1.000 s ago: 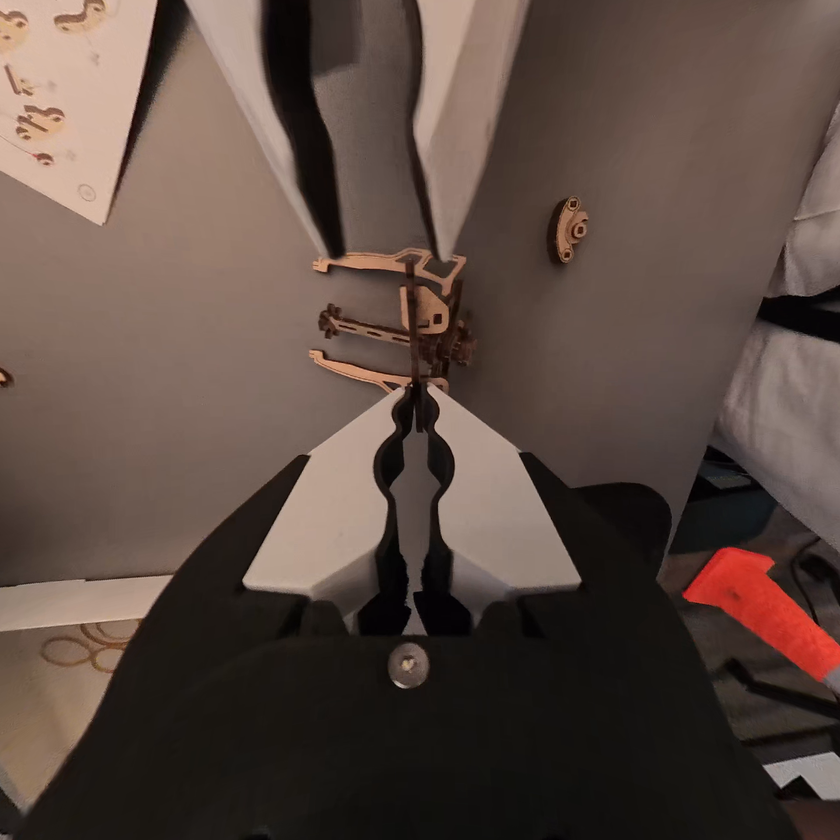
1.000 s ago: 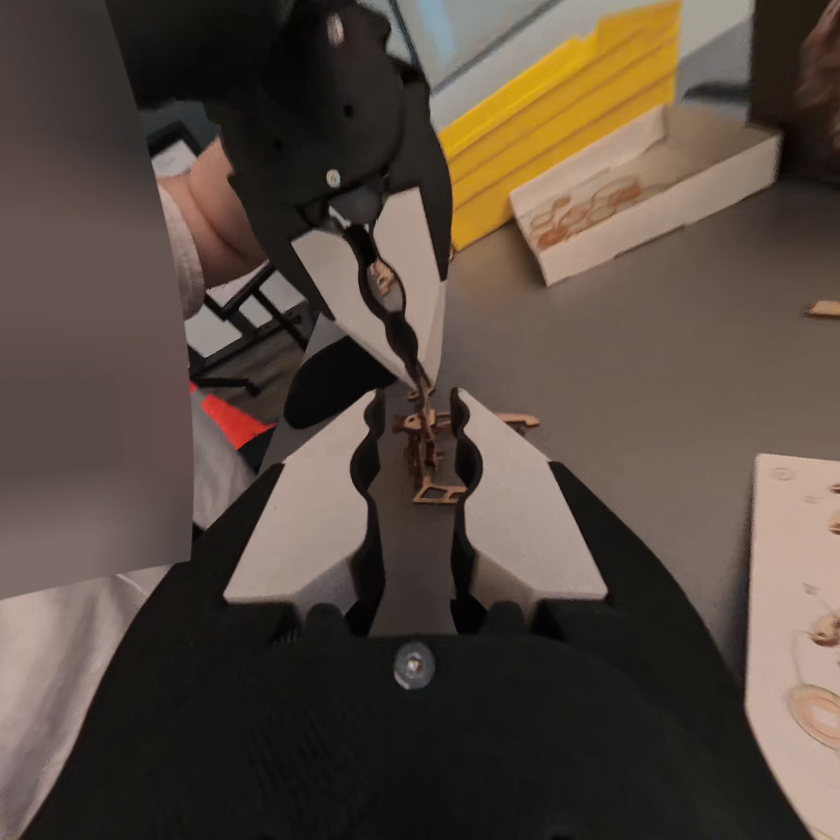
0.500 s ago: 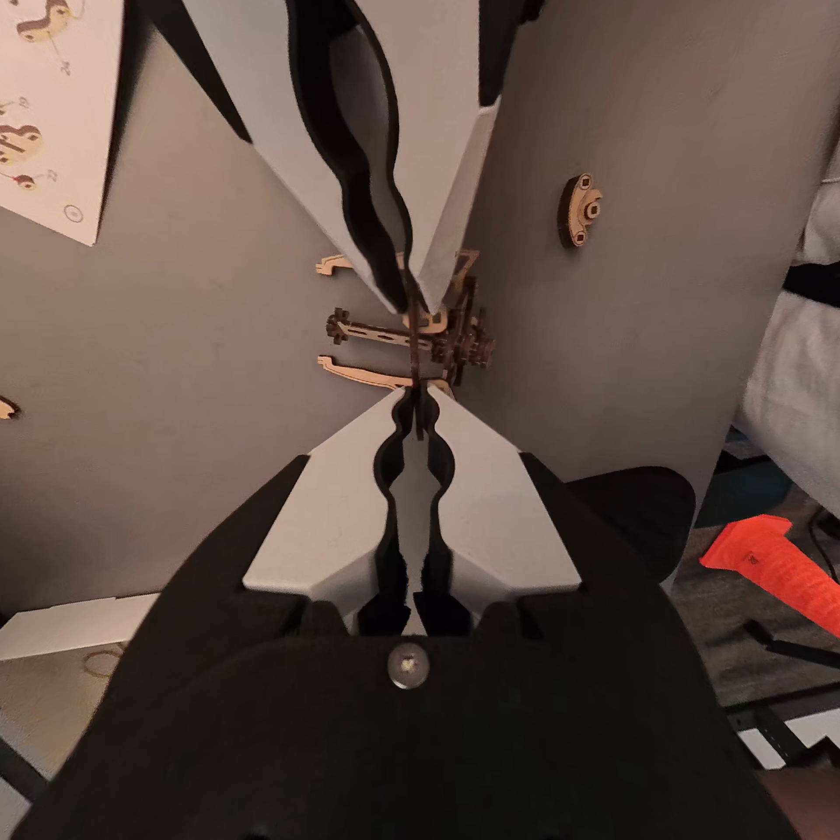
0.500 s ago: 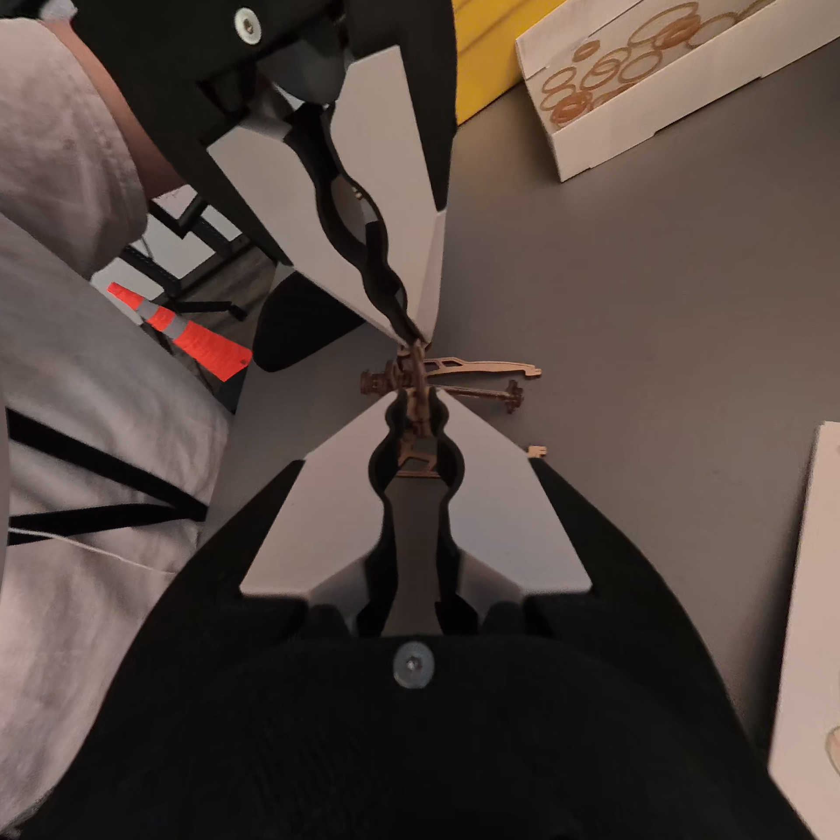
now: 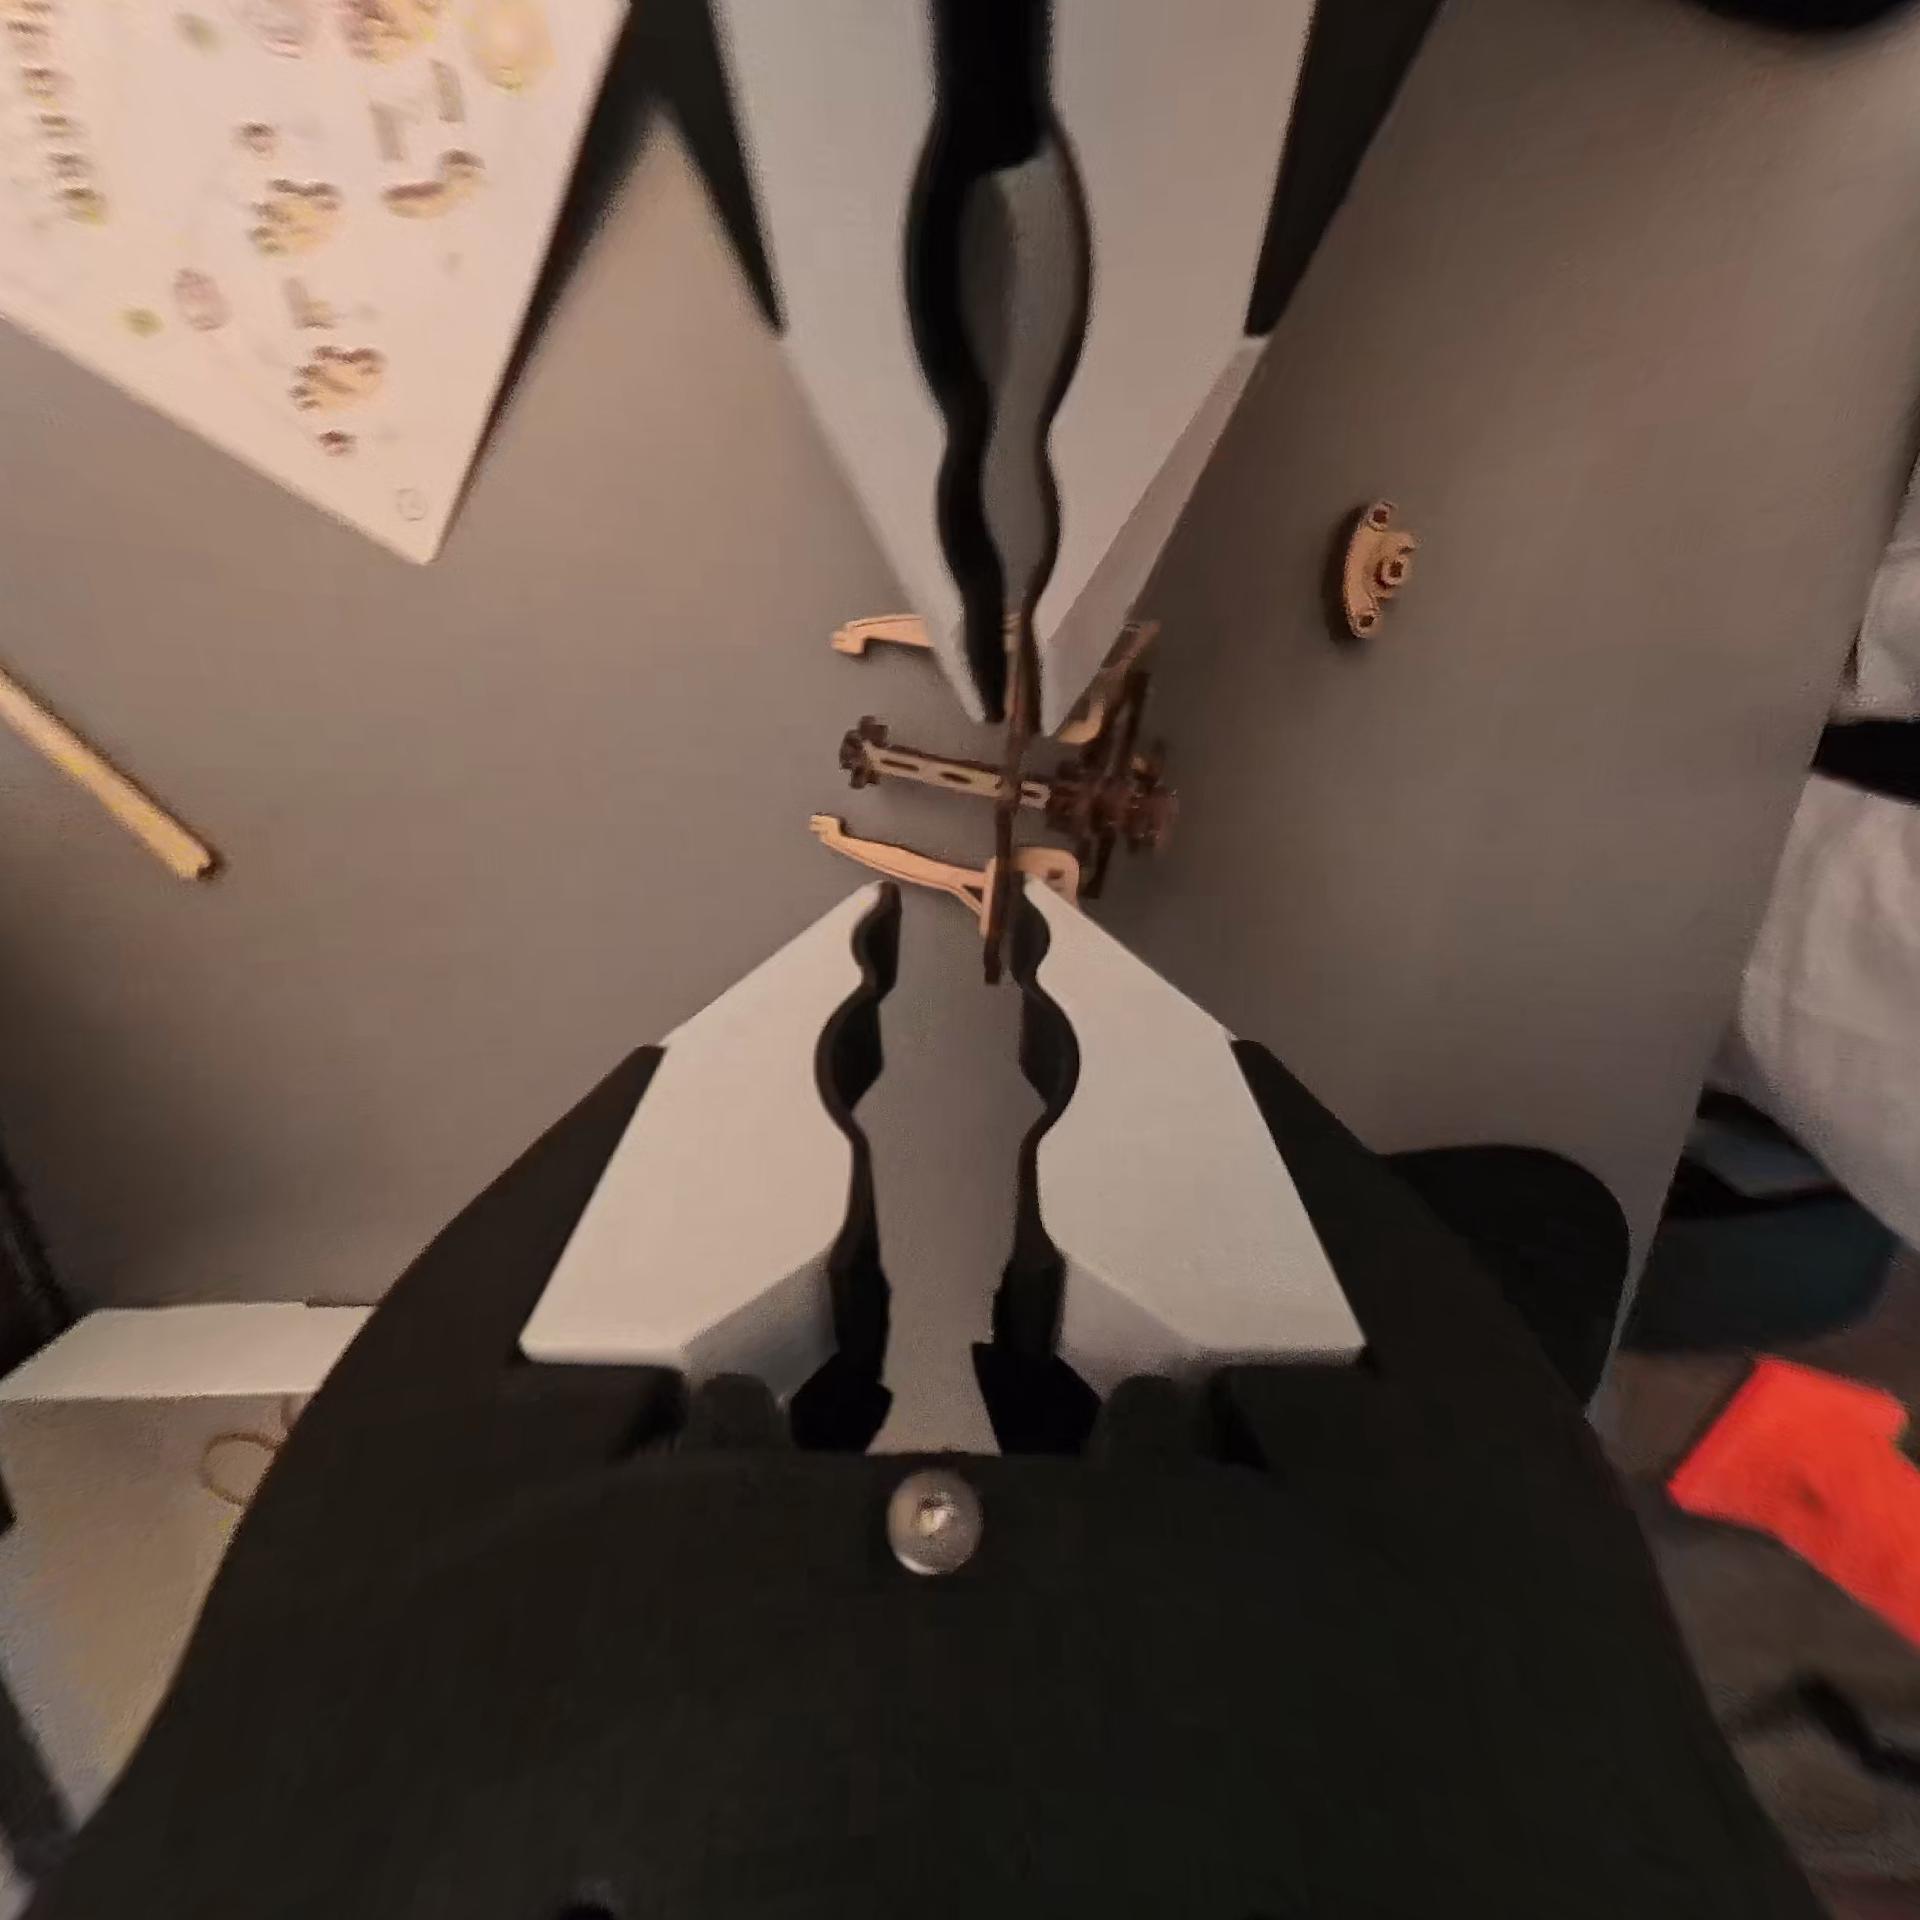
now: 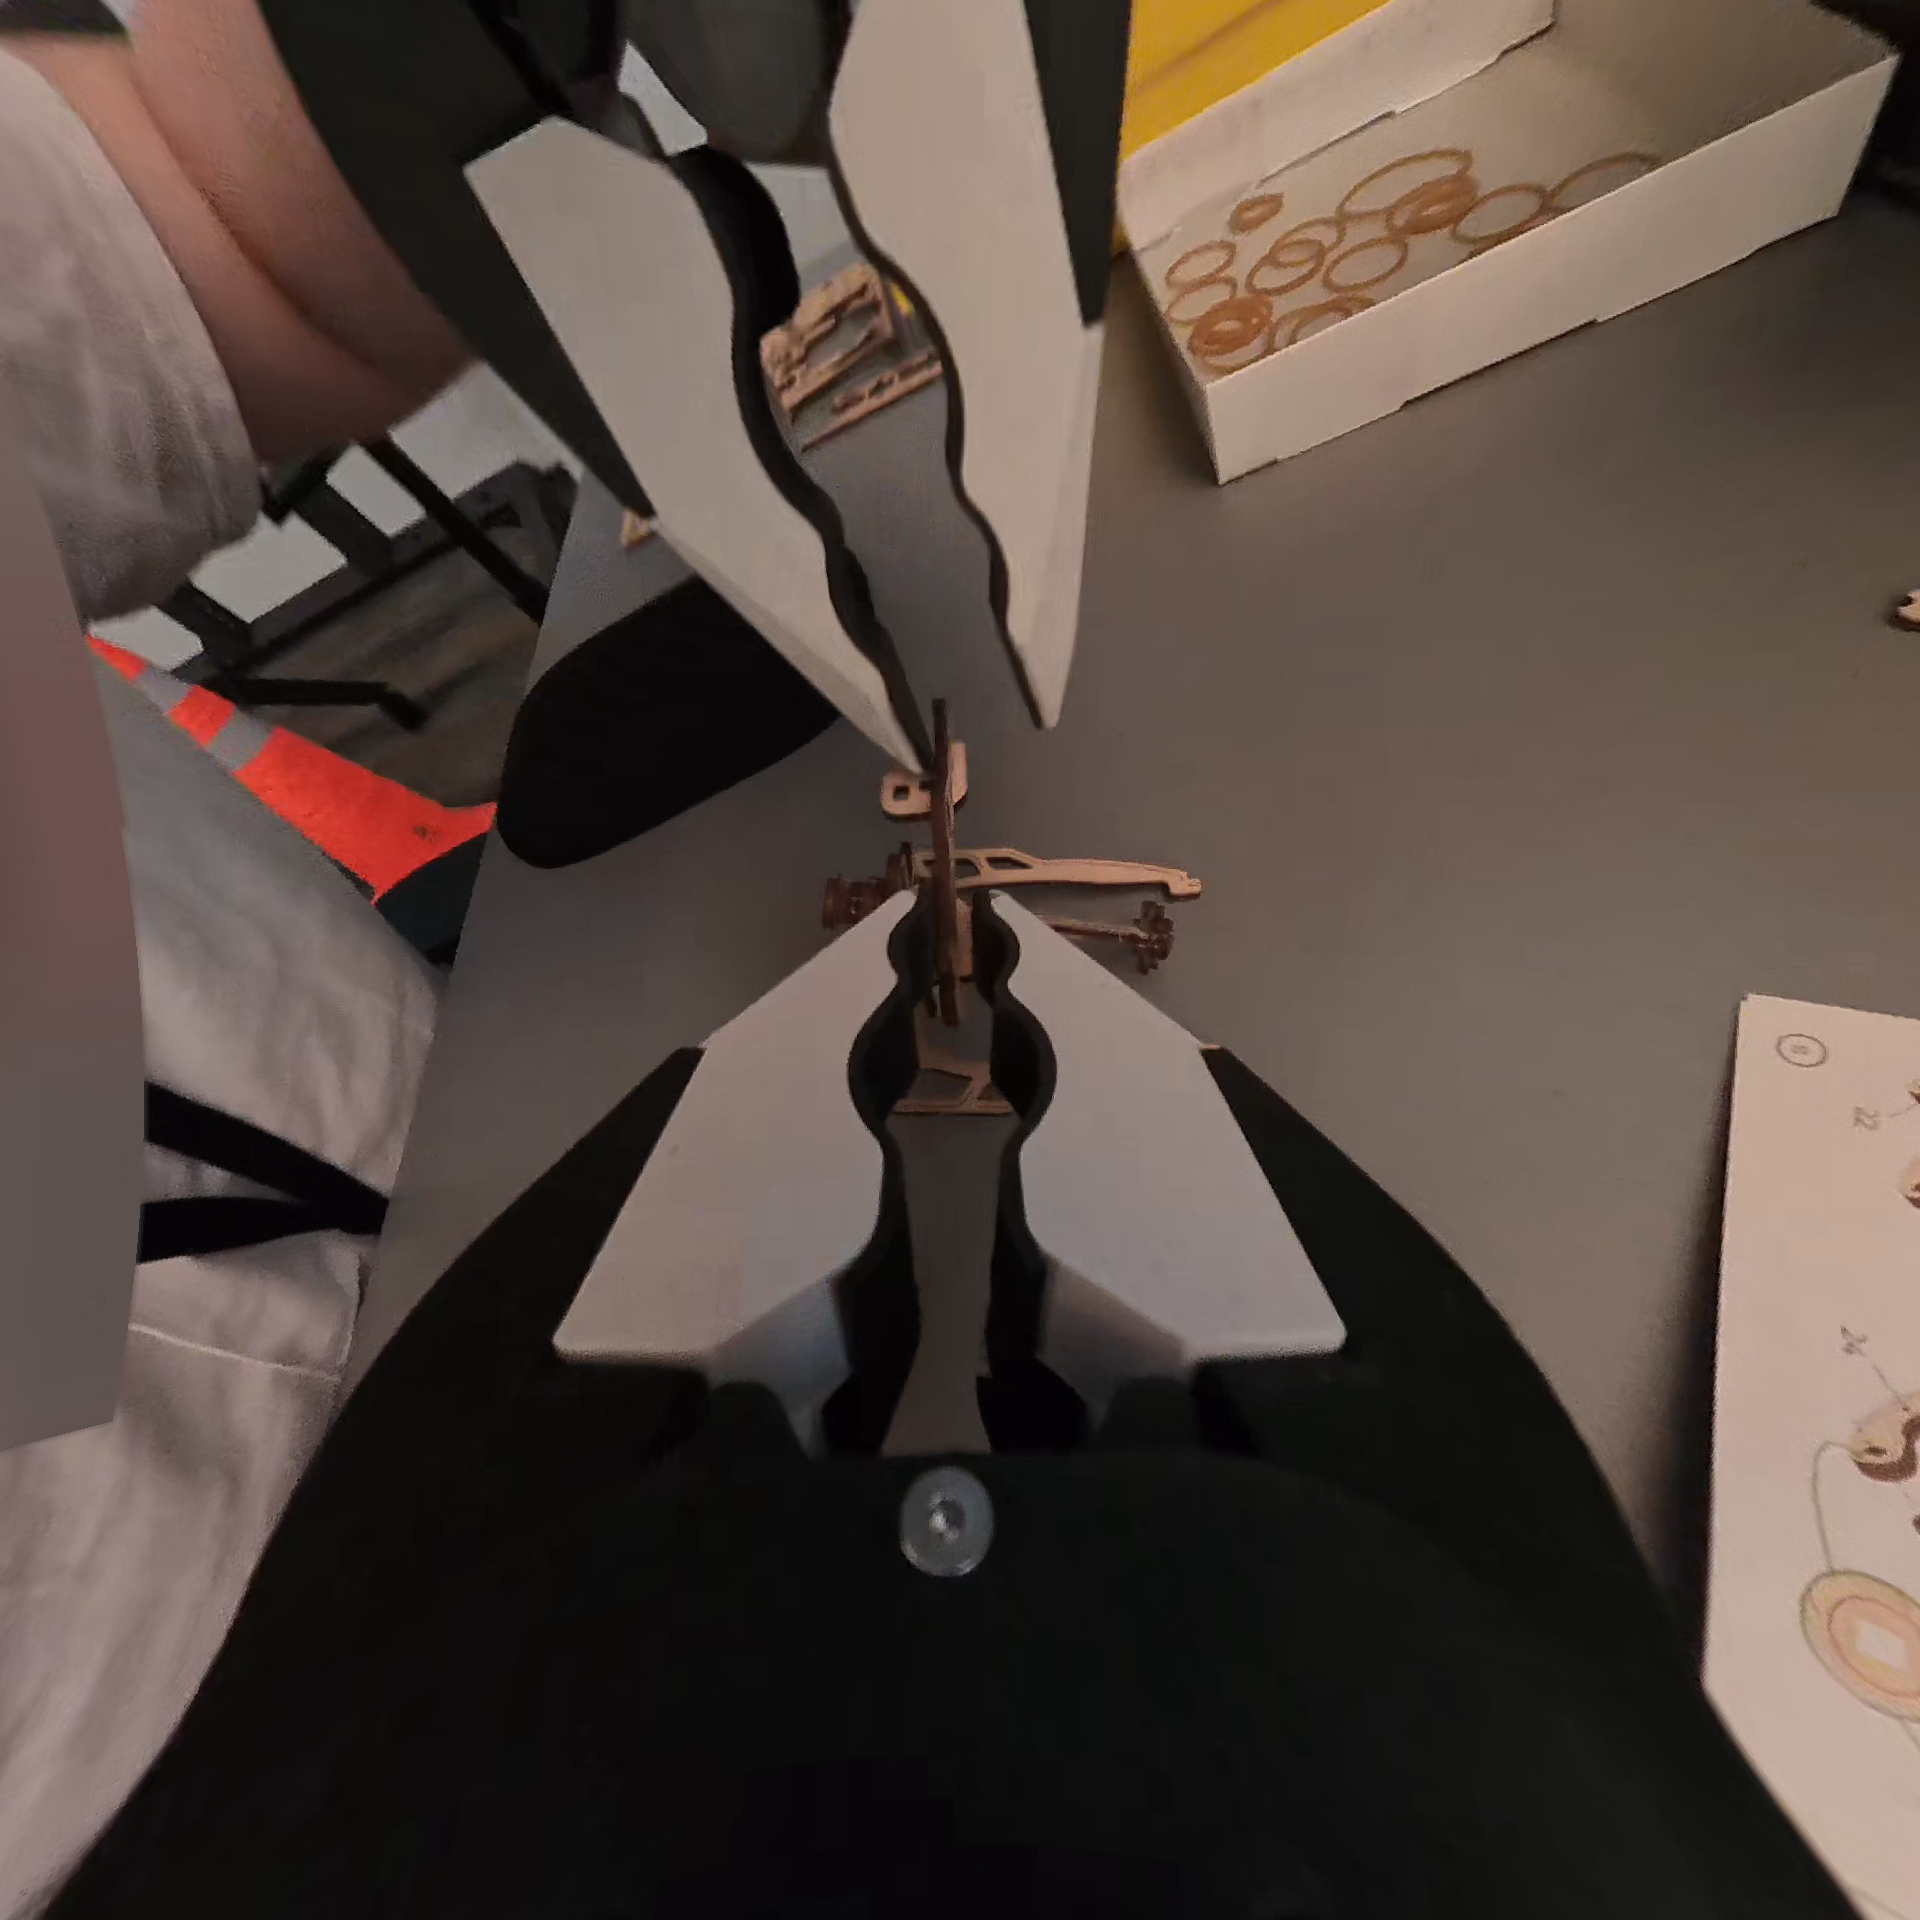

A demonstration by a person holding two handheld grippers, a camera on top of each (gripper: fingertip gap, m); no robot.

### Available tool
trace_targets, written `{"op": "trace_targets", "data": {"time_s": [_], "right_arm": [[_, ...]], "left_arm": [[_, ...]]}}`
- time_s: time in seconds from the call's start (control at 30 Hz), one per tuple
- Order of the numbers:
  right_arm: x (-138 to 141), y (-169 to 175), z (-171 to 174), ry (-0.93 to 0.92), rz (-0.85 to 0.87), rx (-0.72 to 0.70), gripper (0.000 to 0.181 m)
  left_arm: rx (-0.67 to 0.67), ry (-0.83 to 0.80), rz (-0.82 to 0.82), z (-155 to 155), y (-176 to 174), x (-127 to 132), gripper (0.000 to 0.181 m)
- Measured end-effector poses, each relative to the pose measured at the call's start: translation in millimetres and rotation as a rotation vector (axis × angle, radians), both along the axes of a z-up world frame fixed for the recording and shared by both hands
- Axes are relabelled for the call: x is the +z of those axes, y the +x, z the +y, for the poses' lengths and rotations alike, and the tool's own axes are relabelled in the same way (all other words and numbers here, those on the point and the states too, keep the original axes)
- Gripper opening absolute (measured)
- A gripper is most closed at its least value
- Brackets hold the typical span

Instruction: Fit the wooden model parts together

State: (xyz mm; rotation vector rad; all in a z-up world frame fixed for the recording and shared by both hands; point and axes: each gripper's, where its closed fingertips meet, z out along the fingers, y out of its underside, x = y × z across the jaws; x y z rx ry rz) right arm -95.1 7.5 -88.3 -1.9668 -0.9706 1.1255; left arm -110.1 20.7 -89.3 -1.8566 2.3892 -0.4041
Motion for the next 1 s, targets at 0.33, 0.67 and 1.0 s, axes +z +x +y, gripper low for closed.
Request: {"op": "trace_targets", "data": {"time_s": [0.33, 0.67, 1.0], "right_arm": [[-7.8, -1.6, -2.6, -0.035, 0.086, -0.027, 0.005], [-15.0, -5.4, -9.6, -0.058, 0.091, 0.001, 0.005], [-17.2, -3.2, -9.9, 0.017, 0.061, 0.000, 0.005]], "left_arm": [[0.614, -0.256, -0.626, -5.7, -22.4, 10.6, 0.062], [0.737, -0.286, -0.719, -27.3, 7.7, -27.2, 0.064], [0.685, -0.392, -0.746, -34.7, 13.1, -29.7, 0.041]]}}
